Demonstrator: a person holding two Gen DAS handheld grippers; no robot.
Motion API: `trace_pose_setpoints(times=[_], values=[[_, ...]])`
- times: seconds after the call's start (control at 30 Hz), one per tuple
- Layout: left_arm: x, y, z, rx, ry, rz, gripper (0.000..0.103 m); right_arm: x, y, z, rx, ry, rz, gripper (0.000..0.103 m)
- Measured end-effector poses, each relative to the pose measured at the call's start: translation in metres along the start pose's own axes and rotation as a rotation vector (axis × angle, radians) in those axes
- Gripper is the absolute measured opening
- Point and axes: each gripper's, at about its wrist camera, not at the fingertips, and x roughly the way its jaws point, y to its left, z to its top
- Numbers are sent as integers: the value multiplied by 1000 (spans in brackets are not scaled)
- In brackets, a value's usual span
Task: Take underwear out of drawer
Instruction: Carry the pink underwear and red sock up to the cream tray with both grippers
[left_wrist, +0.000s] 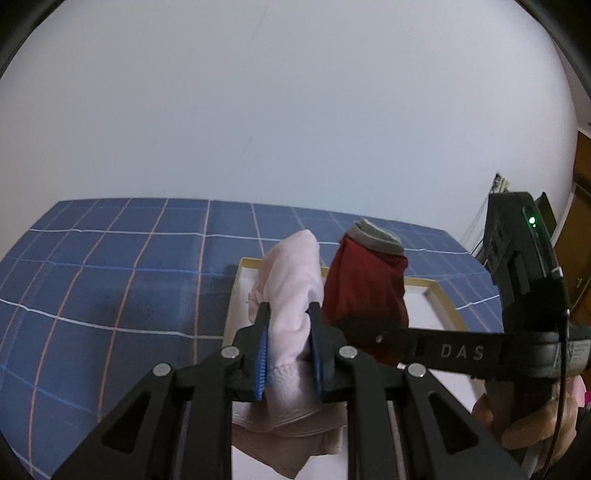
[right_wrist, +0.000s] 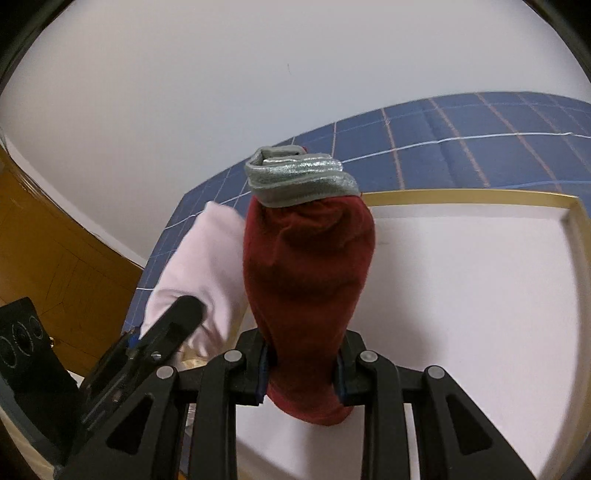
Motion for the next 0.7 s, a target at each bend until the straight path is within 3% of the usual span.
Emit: trace_pose_setpoints(times=[0.2,0.47,0.7], values=[[30,6,2,-26,40,30,17,27,4,13,-23,15,-64,29],[57,16,0,-79,117,26,17,44,-3,15,0,19,-65,29],[66,16,-2,-105,191,104,22,48,-8,16,54,30,-39,31]])
